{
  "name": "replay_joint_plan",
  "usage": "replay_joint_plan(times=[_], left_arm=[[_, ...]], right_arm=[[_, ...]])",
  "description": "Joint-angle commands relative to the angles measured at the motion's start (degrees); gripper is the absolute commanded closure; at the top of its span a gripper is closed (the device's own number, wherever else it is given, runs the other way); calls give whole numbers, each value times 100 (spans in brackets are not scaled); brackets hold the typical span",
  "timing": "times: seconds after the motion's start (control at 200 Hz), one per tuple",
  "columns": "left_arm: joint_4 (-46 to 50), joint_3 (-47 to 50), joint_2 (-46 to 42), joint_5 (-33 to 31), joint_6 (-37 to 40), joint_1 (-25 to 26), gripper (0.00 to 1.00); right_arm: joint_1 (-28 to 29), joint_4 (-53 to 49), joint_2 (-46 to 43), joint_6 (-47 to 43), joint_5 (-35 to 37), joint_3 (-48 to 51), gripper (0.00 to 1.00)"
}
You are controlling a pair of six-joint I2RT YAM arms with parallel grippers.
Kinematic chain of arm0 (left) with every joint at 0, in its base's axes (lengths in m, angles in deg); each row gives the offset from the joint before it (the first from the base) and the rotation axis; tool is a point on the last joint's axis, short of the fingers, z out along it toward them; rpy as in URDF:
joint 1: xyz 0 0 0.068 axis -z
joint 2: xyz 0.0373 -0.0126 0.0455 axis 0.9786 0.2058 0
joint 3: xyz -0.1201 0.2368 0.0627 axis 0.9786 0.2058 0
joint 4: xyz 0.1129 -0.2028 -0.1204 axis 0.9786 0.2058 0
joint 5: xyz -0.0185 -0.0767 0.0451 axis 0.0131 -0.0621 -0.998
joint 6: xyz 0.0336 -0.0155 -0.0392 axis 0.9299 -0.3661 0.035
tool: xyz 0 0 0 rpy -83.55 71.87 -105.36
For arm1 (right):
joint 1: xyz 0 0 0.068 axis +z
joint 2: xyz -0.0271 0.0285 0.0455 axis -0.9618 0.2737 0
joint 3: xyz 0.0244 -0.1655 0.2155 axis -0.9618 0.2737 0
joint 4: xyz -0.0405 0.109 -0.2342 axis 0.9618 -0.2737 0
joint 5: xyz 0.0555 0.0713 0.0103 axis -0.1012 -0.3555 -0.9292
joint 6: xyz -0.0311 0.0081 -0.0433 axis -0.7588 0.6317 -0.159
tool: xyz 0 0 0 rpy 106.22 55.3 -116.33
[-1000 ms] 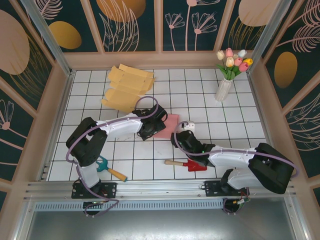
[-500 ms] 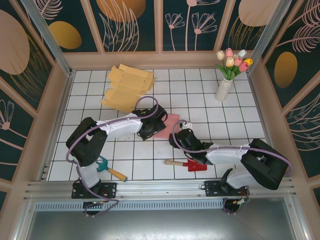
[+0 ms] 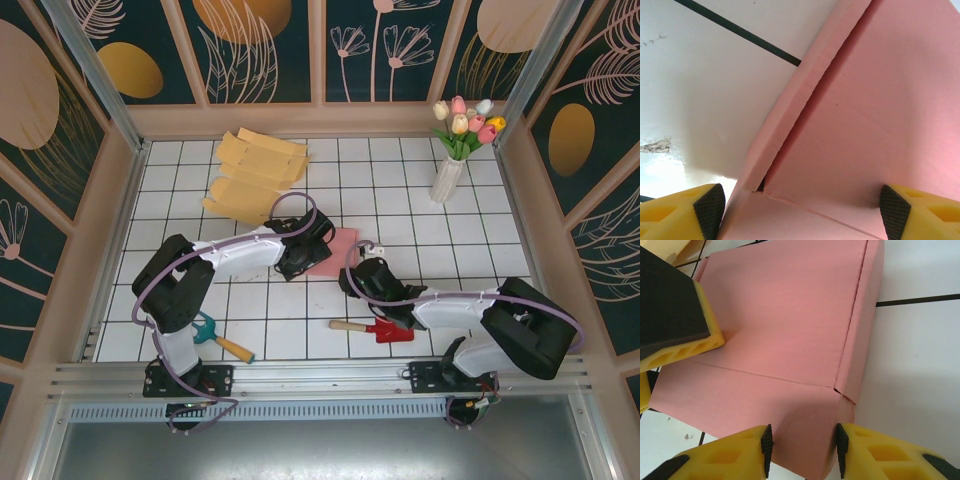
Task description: Fold the paper box
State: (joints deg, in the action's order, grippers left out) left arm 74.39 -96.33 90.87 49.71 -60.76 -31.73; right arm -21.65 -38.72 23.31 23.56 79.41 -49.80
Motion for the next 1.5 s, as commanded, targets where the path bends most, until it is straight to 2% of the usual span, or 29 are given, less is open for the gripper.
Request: replay_joint_plan(times=[0.0,0.906,1.491], left_arm=[[138,94,147,-81,-45,-46,18],[95,152,217,-69,-10,-96,18],[95,189,282,-112,24,-151,18]], right_arm=[[-3,406,-6,-60,-263,135,59],[-26,1323,316,-425,-83,655,63],[-242,1870,614,-632,150,1084,65]])
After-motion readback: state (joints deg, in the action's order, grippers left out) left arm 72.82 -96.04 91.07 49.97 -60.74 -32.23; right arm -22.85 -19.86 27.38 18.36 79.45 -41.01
